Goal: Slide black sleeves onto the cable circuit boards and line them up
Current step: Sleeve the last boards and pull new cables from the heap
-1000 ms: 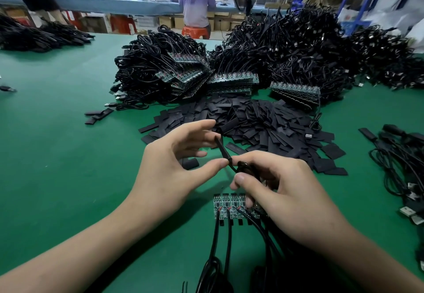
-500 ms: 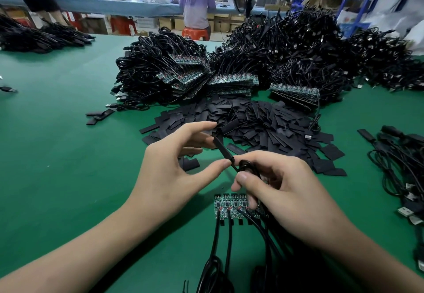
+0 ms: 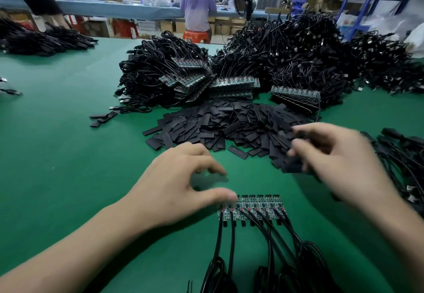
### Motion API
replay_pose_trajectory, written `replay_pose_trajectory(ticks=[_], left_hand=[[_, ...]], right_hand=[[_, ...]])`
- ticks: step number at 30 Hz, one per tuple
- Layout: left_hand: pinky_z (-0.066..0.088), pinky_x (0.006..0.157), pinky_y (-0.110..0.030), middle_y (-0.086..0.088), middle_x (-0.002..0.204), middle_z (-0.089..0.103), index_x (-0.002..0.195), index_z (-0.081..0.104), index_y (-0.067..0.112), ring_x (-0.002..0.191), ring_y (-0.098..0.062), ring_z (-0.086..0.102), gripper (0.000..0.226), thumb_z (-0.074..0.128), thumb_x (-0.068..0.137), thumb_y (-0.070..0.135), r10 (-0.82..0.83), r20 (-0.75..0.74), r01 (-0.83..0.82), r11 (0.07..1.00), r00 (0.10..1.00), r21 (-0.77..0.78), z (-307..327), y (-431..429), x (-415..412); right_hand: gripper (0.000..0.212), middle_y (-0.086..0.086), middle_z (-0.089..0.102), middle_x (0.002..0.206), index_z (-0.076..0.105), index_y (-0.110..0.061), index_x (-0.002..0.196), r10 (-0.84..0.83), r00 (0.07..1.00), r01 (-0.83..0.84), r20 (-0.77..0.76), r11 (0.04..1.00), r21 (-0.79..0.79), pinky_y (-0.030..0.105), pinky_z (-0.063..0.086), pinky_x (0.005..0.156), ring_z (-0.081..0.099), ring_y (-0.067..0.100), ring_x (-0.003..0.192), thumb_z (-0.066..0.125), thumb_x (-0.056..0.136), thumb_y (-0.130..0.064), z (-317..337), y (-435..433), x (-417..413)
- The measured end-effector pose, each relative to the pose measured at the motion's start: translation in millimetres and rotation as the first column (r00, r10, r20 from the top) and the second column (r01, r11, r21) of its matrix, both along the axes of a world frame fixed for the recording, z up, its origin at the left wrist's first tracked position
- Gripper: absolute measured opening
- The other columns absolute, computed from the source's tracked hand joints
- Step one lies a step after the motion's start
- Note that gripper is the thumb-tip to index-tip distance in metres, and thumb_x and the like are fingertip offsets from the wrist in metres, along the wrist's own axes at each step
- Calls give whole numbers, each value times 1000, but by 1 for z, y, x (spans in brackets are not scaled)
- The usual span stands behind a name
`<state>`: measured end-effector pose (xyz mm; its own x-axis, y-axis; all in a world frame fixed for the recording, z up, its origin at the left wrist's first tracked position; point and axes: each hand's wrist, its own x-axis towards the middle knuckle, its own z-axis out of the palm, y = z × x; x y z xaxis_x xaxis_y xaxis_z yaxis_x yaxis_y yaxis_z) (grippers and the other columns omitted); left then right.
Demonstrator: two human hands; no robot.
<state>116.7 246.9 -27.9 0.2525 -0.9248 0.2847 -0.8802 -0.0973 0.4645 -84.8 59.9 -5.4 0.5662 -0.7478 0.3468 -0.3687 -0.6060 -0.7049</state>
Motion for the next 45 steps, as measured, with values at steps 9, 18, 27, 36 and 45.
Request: replay_pose_trajectory(ticks=[9, 18, 27, 36, 45], left_hand=[[47, 79, -20, 21, 93, 58, 94, 62, 38, 93, 1, 55, 61, 79, 53, 81, -92, -34, 96, 980, 995, 175, 0, 0, -8], [47, 63, -19, 5, 75, 66, 89, 69, 23, 67, -13, 60, 39, 97, 63, 20, -135, -659, 128, 990, 740, -58, 0, -4, -13], [47, 57, -13, -3, 67, 70, 78, 75, 14, 55, -6, 59, 13, 83, 74, 24, -153, -877, 189, 979, 456, -73, -1, -5, -11], [39, 52, -14, 7, 60, 63, 69, 71, 25, 53, -4, 49, 23, 82, 70, 45, -142, -809, -74, 972, 570, -223, 0, -7, 2], [46, 64, -26, -7, 71, 67, 76, 72, 24, 65, -14, 58, 23, 72, 81, 47, -172, -655, -32, 957, 736, -287, -1, -9, -6]], right_hand=[[34, 9, 67, 117, 71, -23, 117, -373, 879, 256, -296, 895, -366, 45, 50, 94, 61, 25, 110, 66, 89, -42, 13, -45, -32], [16, -20, 71, 81, 73, -34, 81, 480, 840, -459, -253, 877, 141, 15, 43, 70, 64, -2, 80, 67, 92, -44, -8, 46, 25], [16, -12, 67, 75, 73, -27, 83, 582, 813, -560, 35, 762, 326, 20, 45, 69, 57, 0, 71, 67, 97, -30, -11, 48, 23], [21, -25, 68, 96, 74, -37, 102, 369, 915, -360, -161, 929, 83, 9, 39, 81, 60, -5, 101, 63, 91, -50, -20, 54, 26], [17, 0, 78, 91, 73, -19, 88, 537, 825, -558, 176, 725, 403, 37, 59, 84, 74, 14, 85, 65, 97, -31, -19, 66, 31]])
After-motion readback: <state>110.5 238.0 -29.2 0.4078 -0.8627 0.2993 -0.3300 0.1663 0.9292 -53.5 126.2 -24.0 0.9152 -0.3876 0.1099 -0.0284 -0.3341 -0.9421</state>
